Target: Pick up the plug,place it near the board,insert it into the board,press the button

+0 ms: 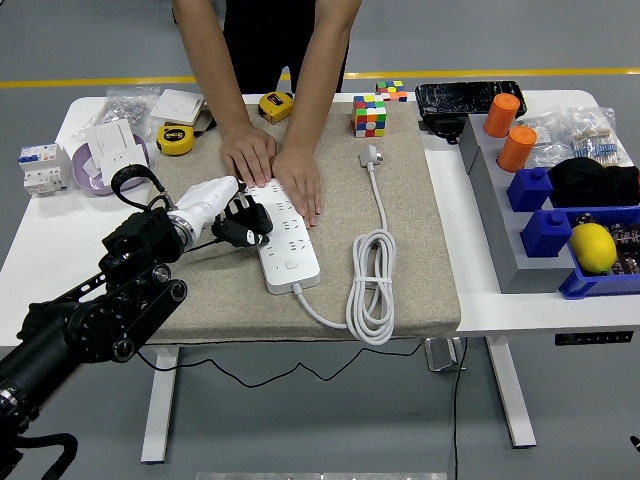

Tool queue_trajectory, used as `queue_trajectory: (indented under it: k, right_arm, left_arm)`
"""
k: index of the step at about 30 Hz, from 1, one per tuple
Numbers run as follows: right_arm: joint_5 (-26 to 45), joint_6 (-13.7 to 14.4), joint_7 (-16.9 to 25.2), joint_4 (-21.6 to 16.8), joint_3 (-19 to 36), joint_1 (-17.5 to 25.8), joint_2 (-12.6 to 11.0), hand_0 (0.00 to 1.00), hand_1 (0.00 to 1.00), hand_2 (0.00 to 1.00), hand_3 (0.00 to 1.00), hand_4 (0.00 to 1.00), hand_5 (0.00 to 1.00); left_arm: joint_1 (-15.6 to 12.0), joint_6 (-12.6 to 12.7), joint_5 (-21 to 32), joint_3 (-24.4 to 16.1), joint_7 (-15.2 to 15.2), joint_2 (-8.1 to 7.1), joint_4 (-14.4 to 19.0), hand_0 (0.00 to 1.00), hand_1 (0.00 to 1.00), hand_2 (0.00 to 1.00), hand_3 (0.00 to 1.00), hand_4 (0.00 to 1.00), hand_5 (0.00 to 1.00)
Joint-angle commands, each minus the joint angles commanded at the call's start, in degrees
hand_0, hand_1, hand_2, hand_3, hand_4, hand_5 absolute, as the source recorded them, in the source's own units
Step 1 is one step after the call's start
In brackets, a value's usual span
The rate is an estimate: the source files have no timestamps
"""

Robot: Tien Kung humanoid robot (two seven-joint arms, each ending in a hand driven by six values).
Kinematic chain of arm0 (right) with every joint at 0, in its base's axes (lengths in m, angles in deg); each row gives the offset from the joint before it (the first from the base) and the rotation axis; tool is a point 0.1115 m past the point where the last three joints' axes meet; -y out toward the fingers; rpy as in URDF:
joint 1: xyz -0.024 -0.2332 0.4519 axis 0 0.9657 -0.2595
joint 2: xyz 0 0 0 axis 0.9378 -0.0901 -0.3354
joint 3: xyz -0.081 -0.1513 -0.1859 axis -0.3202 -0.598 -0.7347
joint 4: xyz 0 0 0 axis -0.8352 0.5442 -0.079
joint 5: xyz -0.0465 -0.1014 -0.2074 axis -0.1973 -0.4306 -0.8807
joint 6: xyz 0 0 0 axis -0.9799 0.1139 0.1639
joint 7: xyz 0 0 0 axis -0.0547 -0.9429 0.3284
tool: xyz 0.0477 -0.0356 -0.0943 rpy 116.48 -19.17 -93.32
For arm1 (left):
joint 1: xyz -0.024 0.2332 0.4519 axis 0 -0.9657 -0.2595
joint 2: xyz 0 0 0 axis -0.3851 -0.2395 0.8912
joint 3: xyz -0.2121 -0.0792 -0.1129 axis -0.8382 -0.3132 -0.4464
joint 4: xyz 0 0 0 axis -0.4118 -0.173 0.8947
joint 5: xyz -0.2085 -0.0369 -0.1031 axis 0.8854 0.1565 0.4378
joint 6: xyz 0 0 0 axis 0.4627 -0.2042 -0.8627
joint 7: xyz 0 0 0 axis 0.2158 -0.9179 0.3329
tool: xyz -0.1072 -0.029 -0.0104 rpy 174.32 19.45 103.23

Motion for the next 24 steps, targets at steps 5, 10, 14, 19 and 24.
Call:
queue_trajectory:
  k: [5, 10, 14, 19, 24]
  right_arm:
    - [0.03, 0.02, -0.03, 0.0, 0.06, -0.01, -0.02, 0.998, 0.838, 0.752, 0.787, 0.998, 0.857]
    - [0.22, 0.06, -0.05, 0.0, 0.08, -0.09, 0.04, 0.998, 0.838, 0.752, 0.787, 0.998, 0.857]
    - [0.49, 0.08, -0.03, 0.0, 0.04, -0.06, 0.1, 0.998, 0.838, 0.752, 0.787, 0.998, 0.858]
    - [0.76, 0.14, -0.06, 0.0, 0.11, 0.13, 0.15, 0.998, 0.836, 0.752, 0.787, 0.998, 0.86]
    - [0.94, 0.07, 0.02, 0.0, -0.04, 0.16, 0.31, 0.998, 0.835, 0.752, 0.787, 0.998, 0.861]
  left_arm:
    - [-0.05, 0.22, 0.04, -0.08, 0.04, -0.07, 0.39, 0.271, 0.268, 0.242, 0.293, 0.705, 0.222]
    - [-0.53, -0.18, -0.36, -0.91, -0.37, -0.92, 2.66, 0.271, 0.268, 0.242, 0.293, 0.705, 0.222]
    - [-1.68, -0.54, -0.93, -2.31, -0.91, -2.51, 6.53, 0.273, 0.267, 0.241, 0.292, 0.707, 0.228]
    - [-3.64, 0.06, -1.33, -3.75, -0.84, -5.05, 10.73, 0.275, 0.273, 0.245, 0.295, 0.708, 0.23]
    - [-4.69, 2.14, -1.67, -5.5, 0.64, -5.44, 7.8, 0.292, 0.322, 0.28, 0.339, 0.727, 0.267]
